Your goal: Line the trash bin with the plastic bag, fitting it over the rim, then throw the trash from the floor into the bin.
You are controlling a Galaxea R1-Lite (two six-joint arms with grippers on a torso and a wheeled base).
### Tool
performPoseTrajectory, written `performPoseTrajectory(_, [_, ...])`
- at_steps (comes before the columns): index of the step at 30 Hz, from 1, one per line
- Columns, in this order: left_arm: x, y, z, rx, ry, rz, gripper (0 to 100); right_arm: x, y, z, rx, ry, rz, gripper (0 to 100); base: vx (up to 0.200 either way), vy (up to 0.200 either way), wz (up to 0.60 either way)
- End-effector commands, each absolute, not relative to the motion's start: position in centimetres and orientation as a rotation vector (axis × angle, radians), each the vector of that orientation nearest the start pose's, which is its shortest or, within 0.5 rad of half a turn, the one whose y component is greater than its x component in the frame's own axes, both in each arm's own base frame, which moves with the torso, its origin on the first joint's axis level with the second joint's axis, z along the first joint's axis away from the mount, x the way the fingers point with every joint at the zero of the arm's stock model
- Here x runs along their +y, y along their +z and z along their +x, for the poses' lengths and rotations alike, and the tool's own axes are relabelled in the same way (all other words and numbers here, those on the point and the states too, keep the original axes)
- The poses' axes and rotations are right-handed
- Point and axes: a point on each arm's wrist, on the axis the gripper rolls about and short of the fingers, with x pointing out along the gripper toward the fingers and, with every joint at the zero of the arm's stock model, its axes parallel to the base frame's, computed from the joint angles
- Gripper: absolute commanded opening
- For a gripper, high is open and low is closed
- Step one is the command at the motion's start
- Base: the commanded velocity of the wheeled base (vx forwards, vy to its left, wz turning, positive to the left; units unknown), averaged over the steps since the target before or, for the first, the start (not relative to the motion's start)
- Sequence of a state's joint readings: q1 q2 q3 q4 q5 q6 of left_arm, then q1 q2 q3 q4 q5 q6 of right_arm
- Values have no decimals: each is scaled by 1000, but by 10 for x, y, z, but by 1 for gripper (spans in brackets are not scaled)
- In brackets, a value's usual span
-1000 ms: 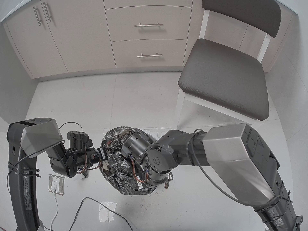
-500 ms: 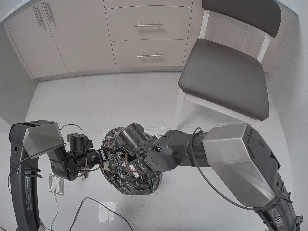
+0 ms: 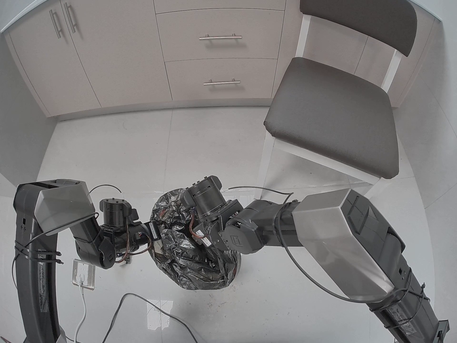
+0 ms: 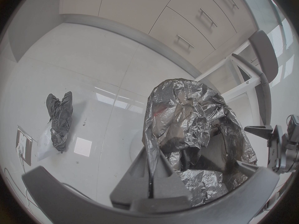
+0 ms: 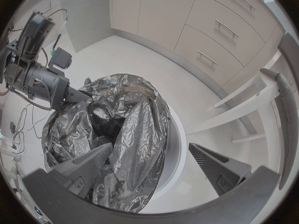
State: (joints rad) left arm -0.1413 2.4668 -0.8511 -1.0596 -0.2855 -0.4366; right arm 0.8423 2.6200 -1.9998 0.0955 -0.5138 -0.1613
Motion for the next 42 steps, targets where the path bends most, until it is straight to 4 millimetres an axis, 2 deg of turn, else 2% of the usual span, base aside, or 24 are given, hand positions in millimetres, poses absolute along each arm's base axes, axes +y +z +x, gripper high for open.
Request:
performPoseTrajectory(1, [-61, -45, 383, 643, -288, -459, 0, 366, 38, 372, 557, 318, -601, 100, 0, 0, 0])
performPoseTrajectory(13, [-62, -45, 383, 634, -292, -458, 0, 348, 25, 393, 576, 273, -591, 100, 0, 0, 0])
performPoseTrajectory(24, [-62, -45, 383, 629, -293, -458, 0, 342, 41, 397, 549, 249, -570, 100, 0, 0, 0])
performPoseTrajectory(30, [-62, -45, 383, 631, -293, -458, 0, 337, 63, 398, 517, 237, -544, 100, 0, 0, 0])
performPoseTrajectory(36, [-62, -45, 383, 631, -293, -458, 0, 327, 67, 406, 511, 210, -532, 100, 0, 0, 0])
performPoseTrajectory(42, [-62, -45, 383, 631, -293, -458, 0, 336, 67, 400, 497, 227, -531, 100, 0, 0, 0])
